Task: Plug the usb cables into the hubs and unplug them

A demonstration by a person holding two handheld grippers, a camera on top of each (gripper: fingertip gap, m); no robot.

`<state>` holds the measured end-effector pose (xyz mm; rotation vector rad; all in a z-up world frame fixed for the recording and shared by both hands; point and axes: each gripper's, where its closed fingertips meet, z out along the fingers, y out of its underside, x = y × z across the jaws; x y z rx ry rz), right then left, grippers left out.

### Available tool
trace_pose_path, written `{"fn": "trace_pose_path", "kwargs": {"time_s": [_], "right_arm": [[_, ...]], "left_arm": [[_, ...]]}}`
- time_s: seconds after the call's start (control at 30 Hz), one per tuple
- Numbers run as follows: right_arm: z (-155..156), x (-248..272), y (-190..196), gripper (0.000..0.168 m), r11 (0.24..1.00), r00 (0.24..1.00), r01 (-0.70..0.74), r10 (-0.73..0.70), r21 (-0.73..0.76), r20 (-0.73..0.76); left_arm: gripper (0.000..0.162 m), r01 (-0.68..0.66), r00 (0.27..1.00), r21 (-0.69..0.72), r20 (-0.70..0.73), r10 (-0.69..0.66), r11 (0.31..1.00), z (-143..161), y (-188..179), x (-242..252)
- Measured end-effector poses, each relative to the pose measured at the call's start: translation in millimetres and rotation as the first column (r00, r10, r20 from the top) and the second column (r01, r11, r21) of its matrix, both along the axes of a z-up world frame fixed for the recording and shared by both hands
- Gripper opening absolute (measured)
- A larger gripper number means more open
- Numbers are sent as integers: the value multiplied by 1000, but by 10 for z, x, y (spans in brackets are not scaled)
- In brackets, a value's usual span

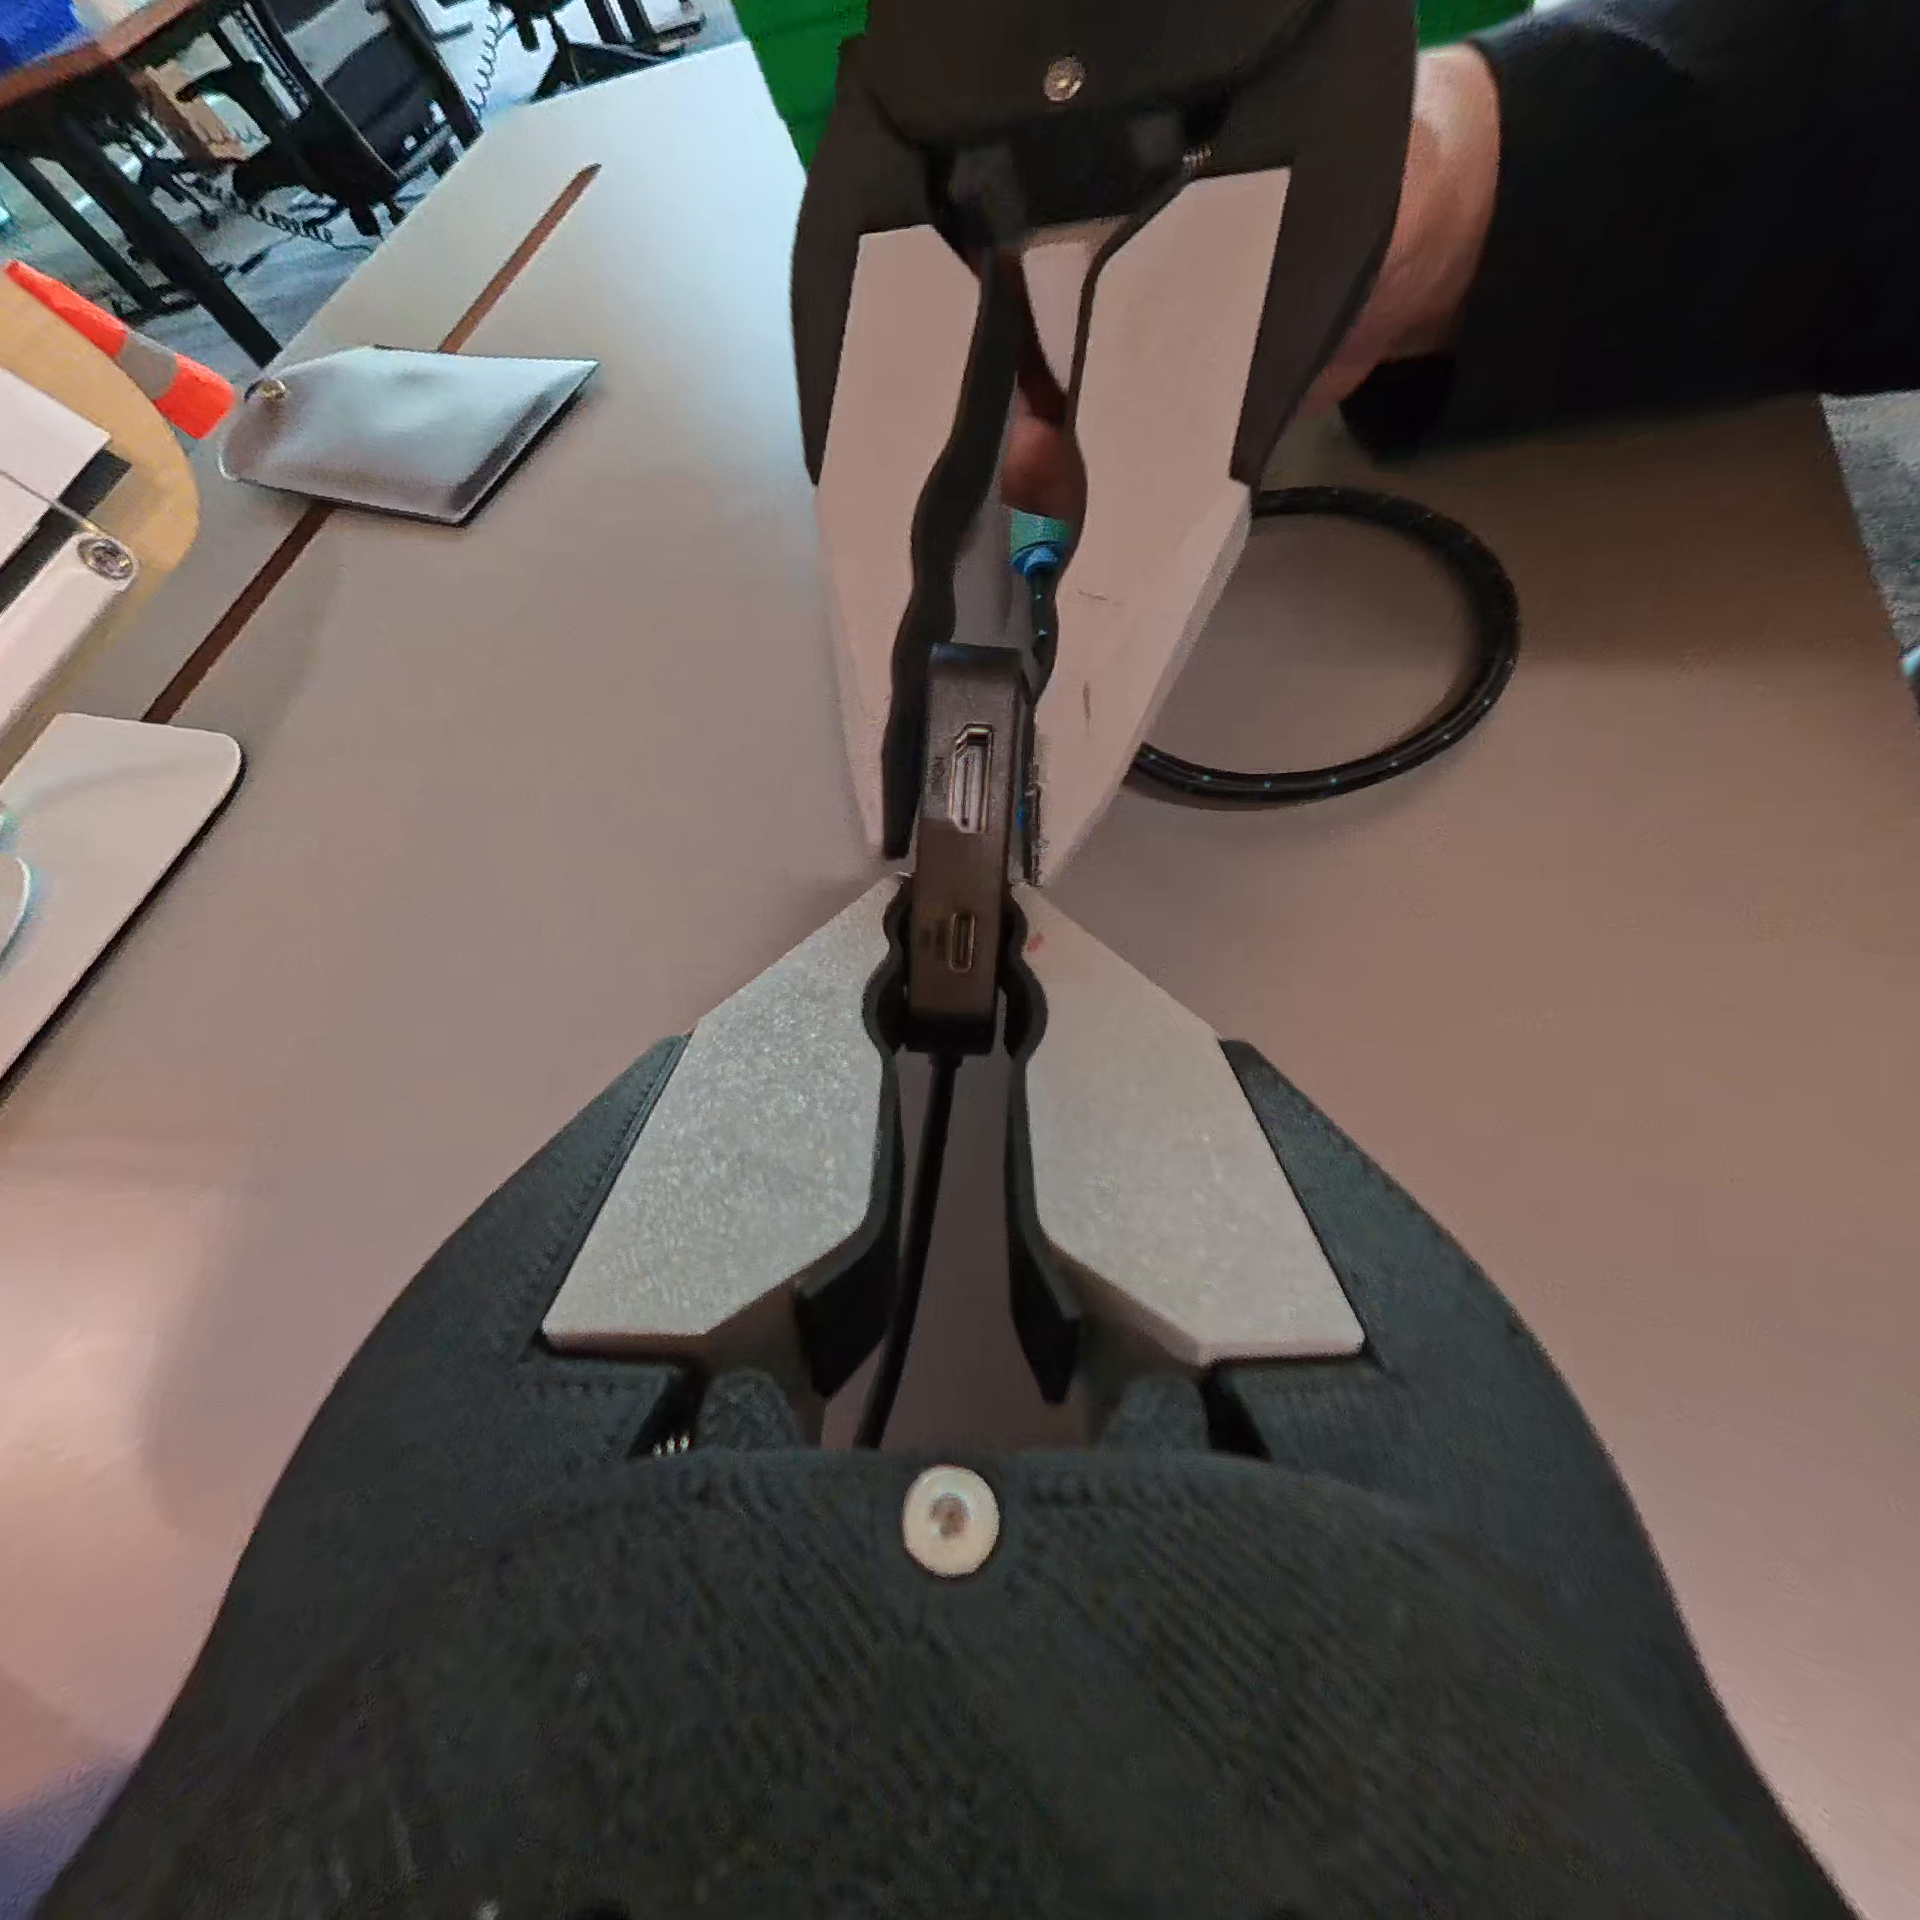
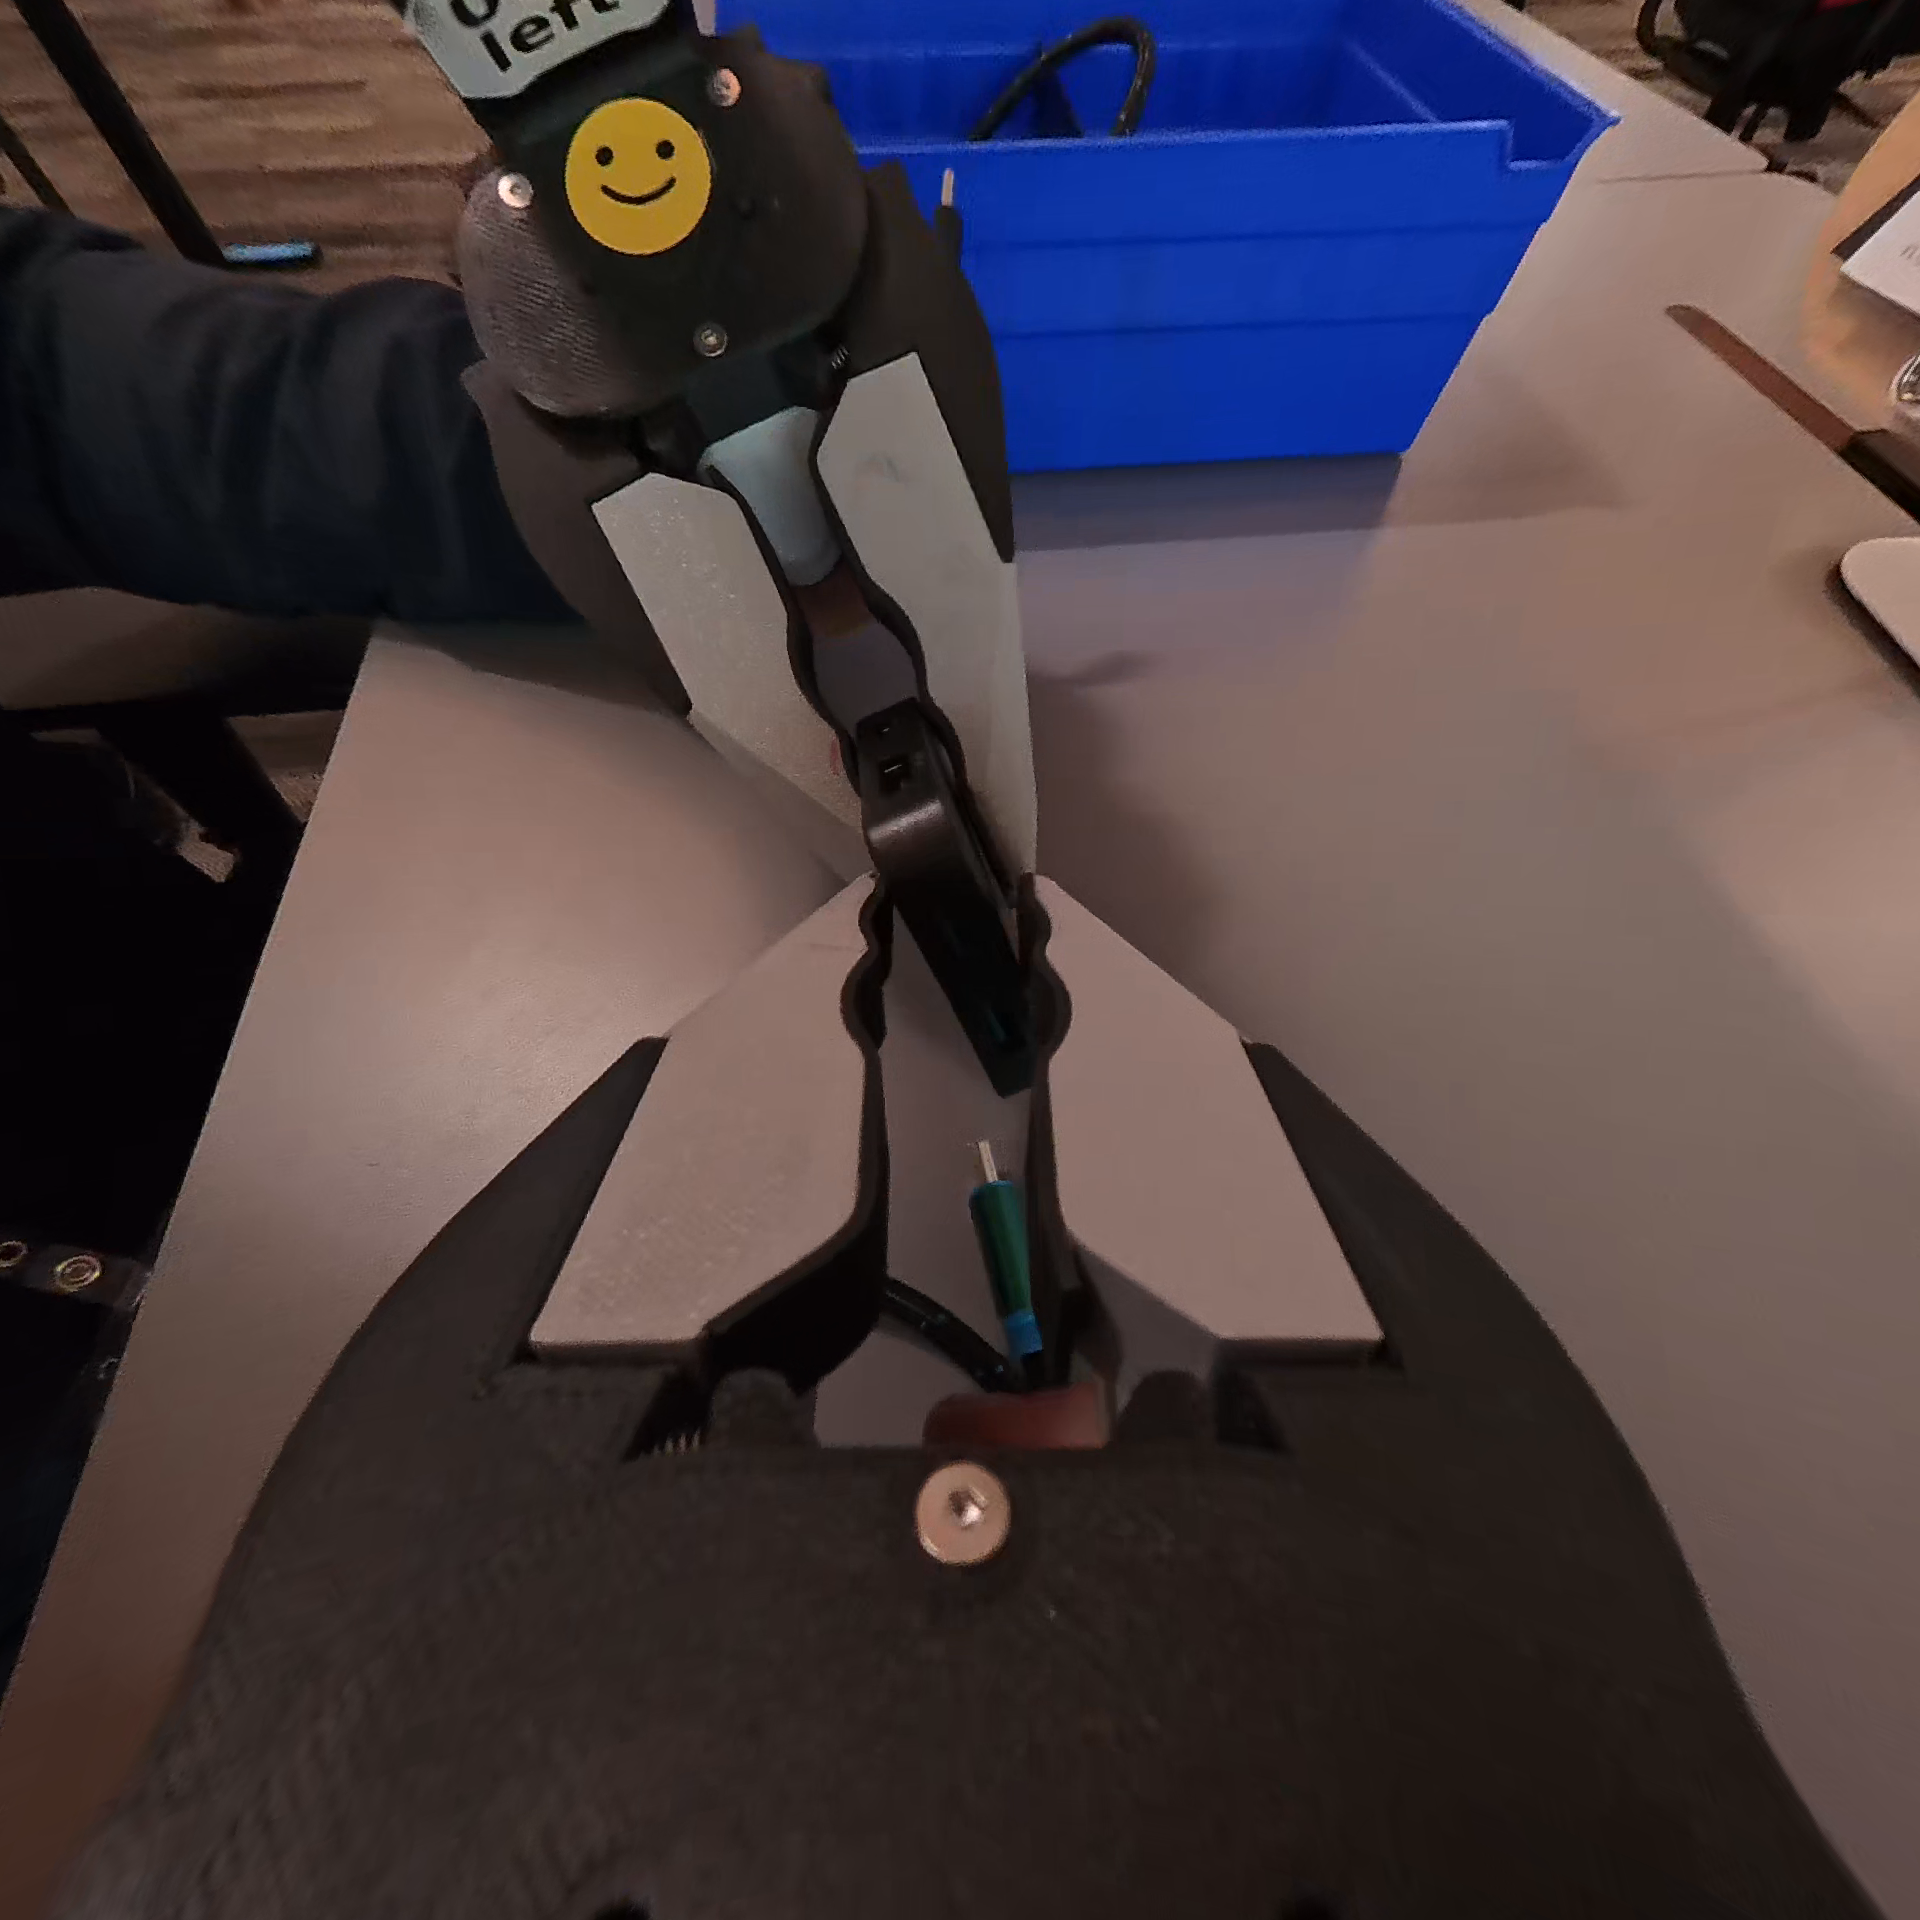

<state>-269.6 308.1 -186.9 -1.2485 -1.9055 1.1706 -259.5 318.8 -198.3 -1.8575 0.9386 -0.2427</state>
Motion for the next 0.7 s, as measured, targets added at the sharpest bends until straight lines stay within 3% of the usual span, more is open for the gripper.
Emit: {"fn": "trace_pose_path", "kwargs": {"time_s": [0.1, 0.2, 0.43, 0.57, 0.7], "right_arm": [[7, -13, 56, 14, 1000, 1000, 17, -17, -21, -23], [0, 5, 155, 11, 997, 999, 46, -47, -57, -19], [133, 1, 295, 10, 927, 994, 93, -106, -362, -14], [169, 14, 378, 10, 883, 991, 111, -131, -457, -13], [220, 73, 373, 10, 904, 990, 81, -122, -420, -72]], "left_arm": [[20, -35, 999, -14, 31, 36, 999, -2, 55, -31], [30, -100, 995, 32, -26, 100, 995, -27, 142, -109], [44, -121, 964, 349, -182, 193, 929, 181, 206, -195], [40, -64, 928, 533, -279, 247, 844, 255, 200, -208], [34, -112, 954, 488, -191, 231, 866, 263, 196, -178]]}}
